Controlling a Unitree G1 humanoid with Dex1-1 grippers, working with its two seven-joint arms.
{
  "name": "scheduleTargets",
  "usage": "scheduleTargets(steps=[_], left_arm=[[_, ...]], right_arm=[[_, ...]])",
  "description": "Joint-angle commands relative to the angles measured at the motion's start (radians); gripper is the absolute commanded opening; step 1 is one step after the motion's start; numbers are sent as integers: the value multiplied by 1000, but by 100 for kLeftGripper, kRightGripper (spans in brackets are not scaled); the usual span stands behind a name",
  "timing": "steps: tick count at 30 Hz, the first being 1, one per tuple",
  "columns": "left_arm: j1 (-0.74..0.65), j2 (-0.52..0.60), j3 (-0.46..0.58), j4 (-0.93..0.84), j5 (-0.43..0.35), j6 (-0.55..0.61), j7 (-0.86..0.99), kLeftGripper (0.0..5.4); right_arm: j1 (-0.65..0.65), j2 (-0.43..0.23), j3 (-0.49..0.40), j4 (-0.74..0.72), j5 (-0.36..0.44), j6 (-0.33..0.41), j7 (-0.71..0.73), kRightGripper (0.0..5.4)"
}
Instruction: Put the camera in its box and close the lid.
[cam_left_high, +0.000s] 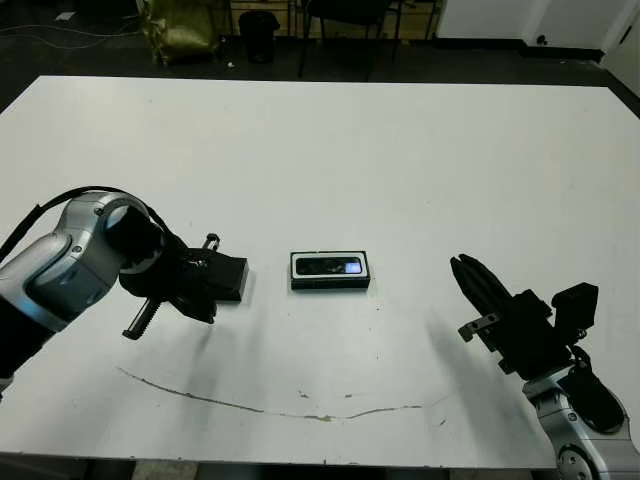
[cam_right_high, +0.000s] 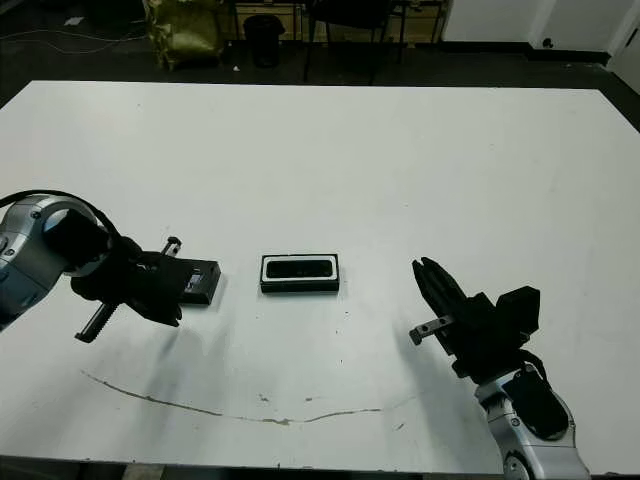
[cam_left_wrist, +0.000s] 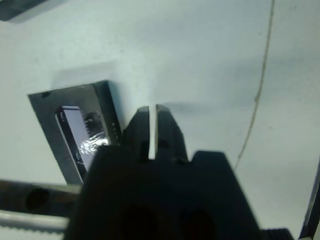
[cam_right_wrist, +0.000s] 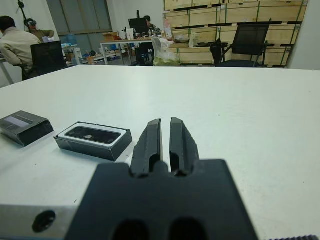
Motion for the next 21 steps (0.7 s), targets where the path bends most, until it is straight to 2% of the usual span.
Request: scheduleTargets(steps=[1, 7, 16, 21], left_arm=[[20, -13, -17, -19, 34, 41, 5, 0], [24, -29, -2, -9, 13, 17, 4, 0], [25, -53, -20, 12, 43, 14, 20, 0], [25, -72, -14, 51, 34, -12, 23, 0]], right_arm=[[19, -14, -9, -6, -3, 23, -11, 2], [28, -18, -12, -28, -8, 41, -30, 2], [36, -23, -12, -55, -7, 72, -51, 2], [39, -23, -13, -61, -5, 79, -54, 2]])
